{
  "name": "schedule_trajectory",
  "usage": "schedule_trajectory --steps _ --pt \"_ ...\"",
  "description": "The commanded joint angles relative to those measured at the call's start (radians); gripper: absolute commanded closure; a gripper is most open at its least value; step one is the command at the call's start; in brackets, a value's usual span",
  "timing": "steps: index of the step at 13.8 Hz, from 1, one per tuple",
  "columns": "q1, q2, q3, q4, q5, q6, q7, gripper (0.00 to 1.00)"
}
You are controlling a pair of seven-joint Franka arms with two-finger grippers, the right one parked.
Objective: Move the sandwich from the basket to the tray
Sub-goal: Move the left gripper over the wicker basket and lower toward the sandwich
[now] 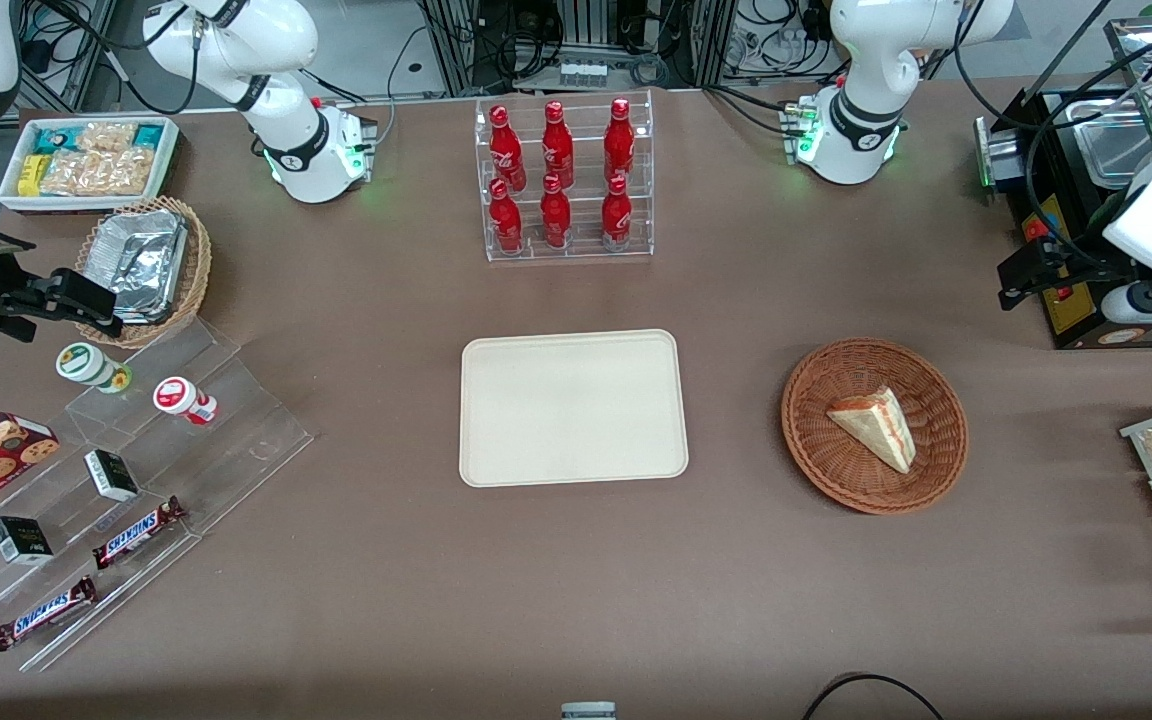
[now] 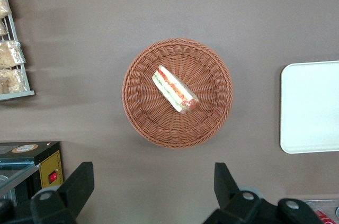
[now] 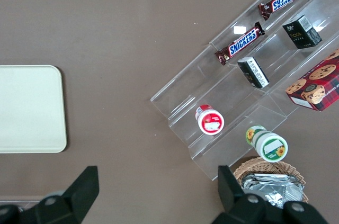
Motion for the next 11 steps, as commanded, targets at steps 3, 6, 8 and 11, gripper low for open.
schedule_trajectory --steps 3,6,8,11 --pt "0.020 0.017 -0.021 0.027 0.003 -0.043 -0.007 0.00" --pt "0.015 0.043 -0.019 -0.037 0.006 0.012 -0.017 0.00" --pt "0.015 0.061 -0.018 -0.111 0.008 0.106 -0.042 0.00" --pt "0.011 0.067 -0.019 -0.248 0.009 0.274 -0.154 0.00"
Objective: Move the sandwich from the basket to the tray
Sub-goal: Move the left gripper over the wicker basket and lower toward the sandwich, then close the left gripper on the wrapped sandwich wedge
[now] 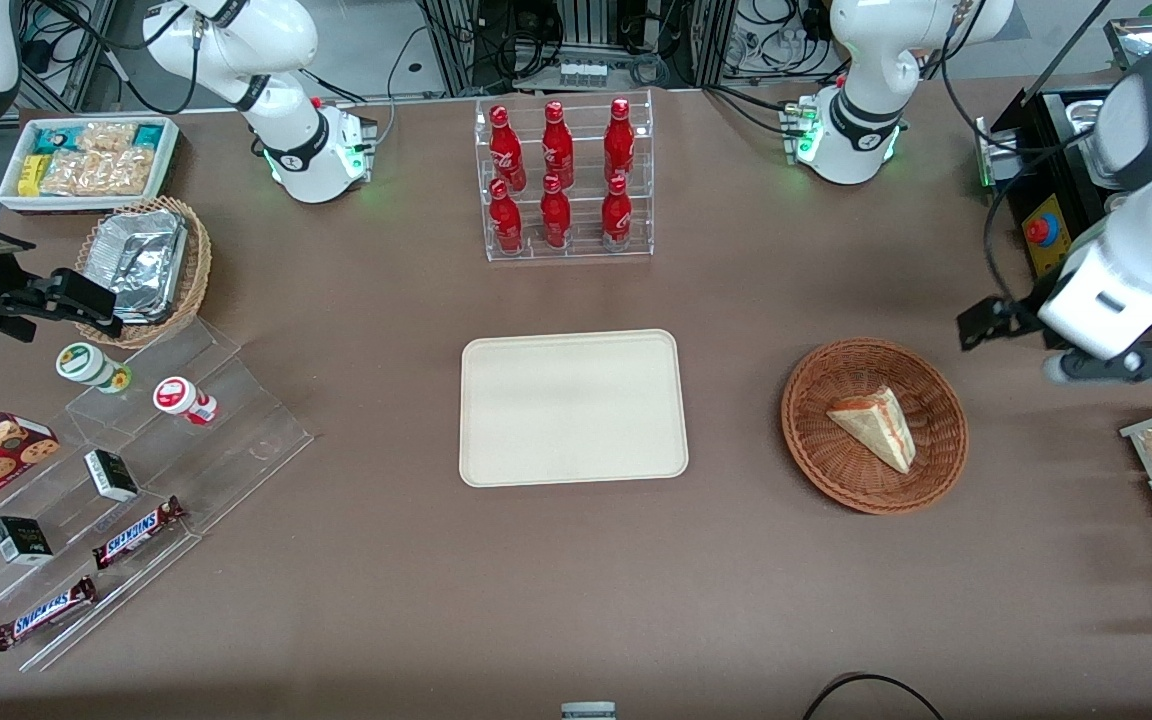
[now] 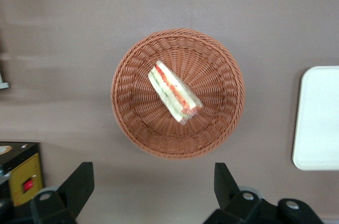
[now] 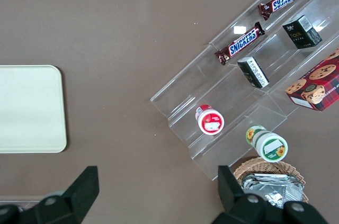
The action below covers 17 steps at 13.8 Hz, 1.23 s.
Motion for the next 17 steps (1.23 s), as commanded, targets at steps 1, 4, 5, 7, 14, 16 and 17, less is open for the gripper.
schedule_trajectory --steps 1,4,5,7,14,16,17 --pt "0.009 -0.021 -0.016 -0.145 0.008 0.152 -0.128 0.00" --pt "0.006 -0.020 -0.017 -0.255 0.008 0.280 -0.292 0.00" --pt "0.008 -0.030 -0.017 -0.306 0.007 0.330 -0.330 0.00" --pt "0.008 -0.029 -0.017 -0.390 0.005 0.456 -0.447 0.00" --pt "-0.015 0.068 -0.017 -0.449 0.007 0.570 -0.596 0.00" --pt "-0.017 0.083 -0.017 -0.450 0.007 0.599 -0.622 0.00" --pt "-0.020 0.095 -0.017 -0.450 0.007 0.616 -0.622 0.00"
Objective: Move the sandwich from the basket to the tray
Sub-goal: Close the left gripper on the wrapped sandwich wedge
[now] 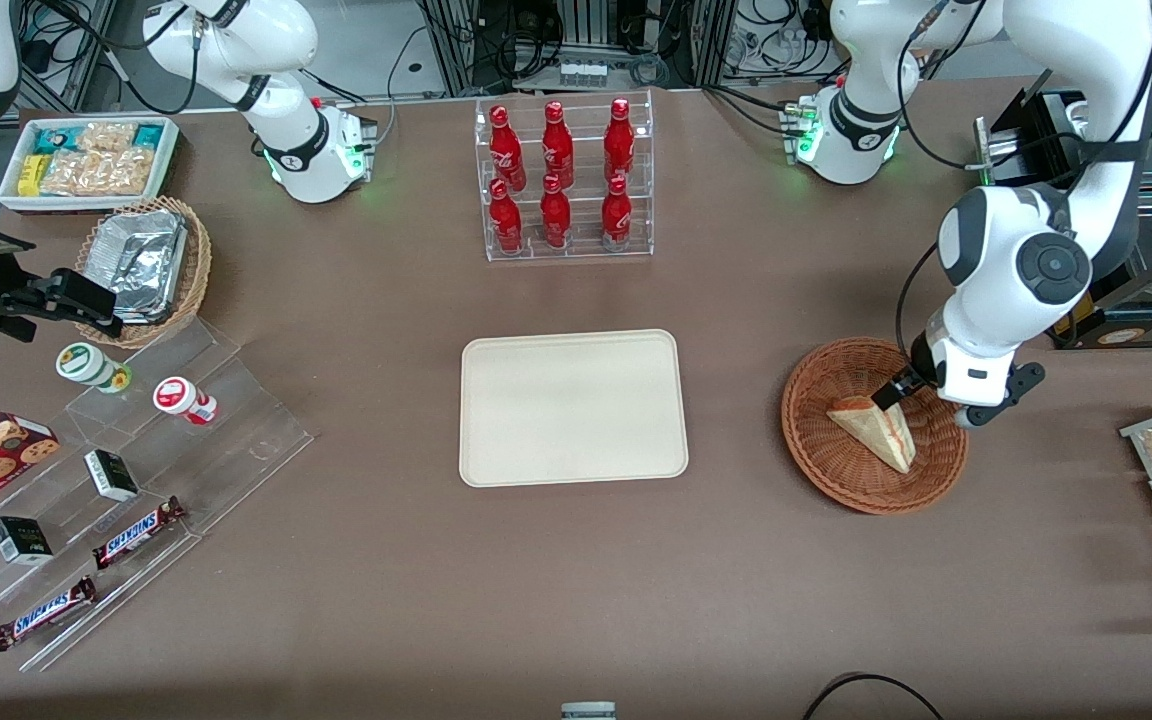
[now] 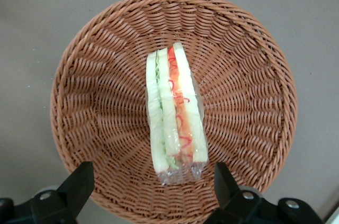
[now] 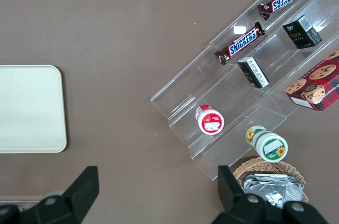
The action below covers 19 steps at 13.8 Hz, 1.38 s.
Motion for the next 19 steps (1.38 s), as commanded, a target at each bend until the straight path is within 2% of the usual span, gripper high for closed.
schedule_trajectory --steps 1,9,10,12,14,15,17,19 --pt "-0.010 0.029 -0.001 0.000 0.007 0.060 -0.036 0.00" --pt "-0.010 0.135 -0.001 0.000 0.007 0.167 -0.053 0.00" --pt "-0.010 0.144 -0.001 0.002 0.007 0.175 -0.053 0.03" --pt "-0.010 0.187 -0.001 0.008 0.007 0.218 -0.056 0.27" --pt "-0.010 0.196 0.001 0.009 0.007 0.241 -0.079 0.59" --pt "-0.010 0.193 0.001 0.009 0.007 0.236 -0.080 0.69" --pt "-0.013 0.169 -0.001 0.009 0.007 0.215 -0.082 0.72" --pt "-0.033 0.118 0.001 0.044 0.010 0.087 -0.077 0.72"
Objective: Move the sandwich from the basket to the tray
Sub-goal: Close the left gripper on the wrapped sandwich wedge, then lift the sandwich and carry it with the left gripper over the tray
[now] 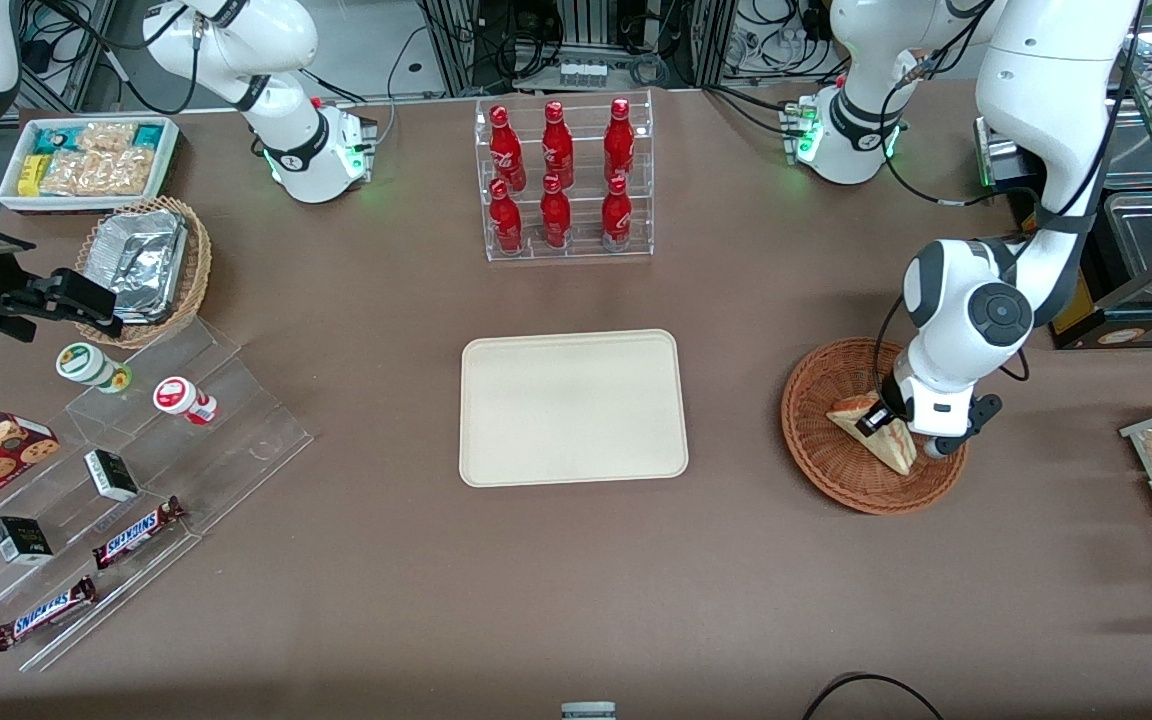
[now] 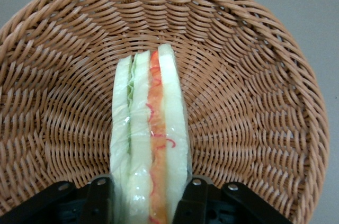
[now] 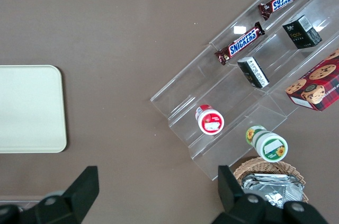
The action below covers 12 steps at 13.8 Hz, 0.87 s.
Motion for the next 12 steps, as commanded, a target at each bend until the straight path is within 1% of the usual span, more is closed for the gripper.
schedule_trajectory --steps 1,5,7,9,12 --pt "-0.034 -0.071 0.002 0.073 0.010 -0.196 -0.028 0.72" --pt "-0.132 -0.100 0.003 0.231 0.011 -0.450 -0.045 0.72" --pt "-0.193 -0.080 0.002 0.363 0.011 -0.598 -0.069 0.72" --pt "-0.266 -0.036 0.002 0.461 0.013 -0.675 -0.078 0.72" --pt "-0.414 0.035 0.002 0.523 0.074 -0.685 -0.117 0.72"
